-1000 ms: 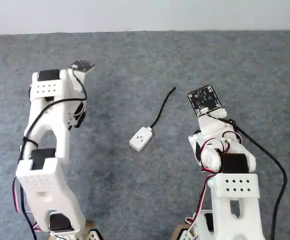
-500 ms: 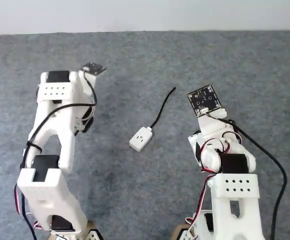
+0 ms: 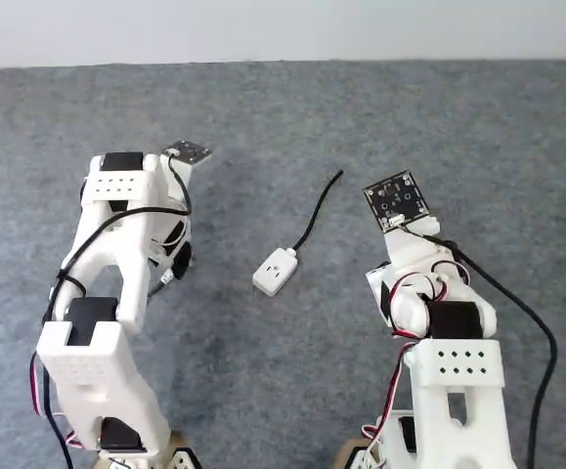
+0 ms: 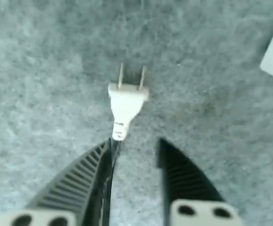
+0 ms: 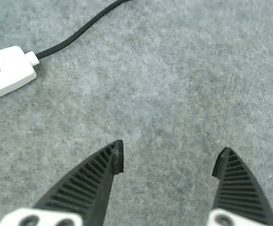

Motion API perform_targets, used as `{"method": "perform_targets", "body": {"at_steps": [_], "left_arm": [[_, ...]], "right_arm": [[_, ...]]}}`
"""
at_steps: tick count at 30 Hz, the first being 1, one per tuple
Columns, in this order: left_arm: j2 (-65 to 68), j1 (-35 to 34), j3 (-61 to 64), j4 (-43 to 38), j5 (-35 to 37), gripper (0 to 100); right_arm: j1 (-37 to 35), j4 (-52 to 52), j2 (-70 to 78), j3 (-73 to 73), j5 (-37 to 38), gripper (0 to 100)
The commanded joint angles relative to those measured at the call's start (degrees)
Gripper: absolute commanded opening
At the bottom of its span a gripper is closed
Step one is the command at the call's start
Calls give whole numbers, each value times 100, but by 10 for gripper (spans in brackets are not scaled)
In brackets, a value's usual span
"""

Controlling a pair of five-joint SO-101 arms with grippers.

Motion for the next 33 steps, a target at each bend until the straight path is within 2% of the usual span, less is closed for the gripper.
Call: {"method": "perform_targets", "body": {"at_steps": [1,8,18,27,33], "left_arm": [[-62,9,-22,-88,-53,184],[-53,-9,-13,158,-62,151],[-26,-862,242,70,-431,145],[-35,-545,1191,-571,-440,145],[-35,-527,1349,-826,-431,145]], "right_arm": [[66,-92,-40,-62,-26,314],[66,-92,-40,-62,-26,314],[66,-84,-40,-62,-26,314],[66,-84,-40,-62,-26,314],[66,-84,-40,-62,-26,314]]}}
